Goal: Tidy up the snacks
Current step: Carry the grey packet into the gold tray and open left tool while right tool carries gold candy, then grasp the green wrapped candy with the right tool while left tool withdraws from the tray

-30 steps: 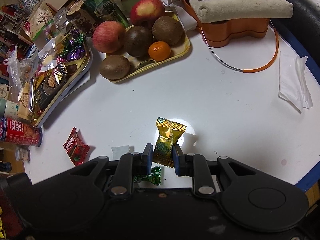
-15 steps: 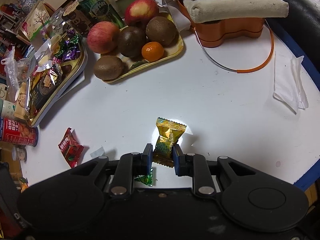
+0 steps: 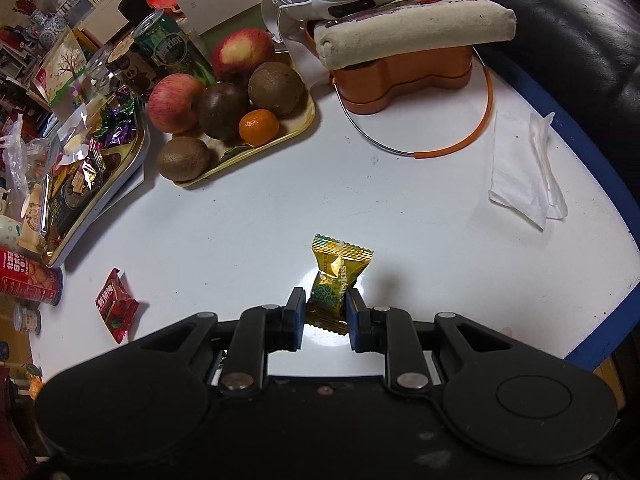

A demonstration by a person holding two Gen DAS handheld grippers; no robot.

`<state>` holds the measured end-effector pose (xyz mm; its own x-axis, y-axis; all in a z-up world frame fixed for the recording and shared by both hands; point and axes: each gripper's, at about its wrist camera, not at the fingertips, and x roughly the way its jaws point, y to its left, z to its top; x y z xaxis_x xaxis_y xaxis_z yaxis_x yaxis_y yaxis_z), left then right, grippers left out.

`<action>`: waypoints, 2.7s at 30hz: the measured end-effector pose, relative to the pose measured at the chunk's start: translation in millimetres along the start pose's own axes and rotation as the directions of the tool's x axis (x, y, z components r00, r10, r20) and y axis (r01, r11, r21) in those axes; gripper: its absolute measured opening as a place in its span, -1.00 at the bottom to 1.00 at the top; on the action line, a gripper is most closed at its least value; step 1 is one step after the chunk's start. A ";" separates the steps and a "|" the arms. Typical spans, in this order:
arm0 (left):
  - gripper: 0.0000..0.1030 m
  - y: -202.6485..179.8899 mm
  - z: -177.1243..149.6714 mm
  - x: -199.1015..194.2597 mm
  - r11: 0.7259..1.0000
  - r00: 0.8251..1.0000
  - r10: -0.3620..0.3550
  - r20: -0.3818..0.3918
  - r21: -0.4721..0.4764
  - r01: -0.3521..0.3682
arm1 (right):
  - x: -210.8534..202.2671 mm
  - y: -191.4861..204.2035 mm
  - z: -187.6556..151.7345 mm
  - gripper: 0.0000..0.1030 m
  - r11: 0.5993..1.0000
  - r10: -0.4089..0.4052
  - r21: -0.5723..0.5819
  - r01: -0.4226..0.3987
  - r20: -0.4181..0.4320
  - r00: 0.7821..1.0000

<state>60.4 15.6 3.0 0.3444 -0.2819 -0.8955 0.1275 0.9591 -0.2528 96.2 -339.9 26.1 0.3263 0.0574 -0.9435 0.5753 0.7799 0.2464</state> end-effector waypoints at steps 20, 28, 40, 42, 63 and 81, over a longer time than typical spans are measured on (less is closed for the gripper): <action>0.16 -1.6 -48.7 -27.7 0.991 0.980 0.090 0.177 0.080 -0.105 | -47.4 -28.4 -137.4 -0.56 0.975 0.209 -0.099 -0.198 0.107 0.972; 0.16 3.9 -52.5 -16.5 0.983 0.976 0.161 0.150 0.068 -0.172 | -67.4 -22.4 -187.2 -0.55 0.930 0.302 -0.250 -0.268 0.110 0.947; 0.16 27.9 -46.4 -11.0 0.991 0.989 0.125 0.075 -0.064 -0.121 | -80.2 -21.4 -271.8 -0.16 0.893 0.256 -0.391 -0.221 0.037 0.966; 0.16 30.5 -46.5 -10.3 0.990 0.990 0.124 0.066 -0.079 -0.119 | -80.0 -20.9 -272.6 -0.15 0.894 0.254 -0.390 -0.220 0.037 0.967; 0.16 12.5 -44.1 -2.8 0.987 0.986 0.163 0.024 -0.002 -0.163 | -48.4 8.8 -151.3 -0.12 0.965 0.098 -0.244 -0.096 -0.002 0.995; 0.20 -23.9 83.0 18.8 0.960 0.954 0.272 0.129 0.037 -0.278 | -5.9 97.9 -22.8 -0.14 0.946 0.088 -0.315 -0.075 0.025 0.996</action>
<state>141.1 -14.9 22.6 0.4828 -0.0117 -0.8757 0.0614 0.9979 0.0205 133.5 -249.7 50.8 0.3940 0.1100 -0.9125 0.2838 0.9298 0.2346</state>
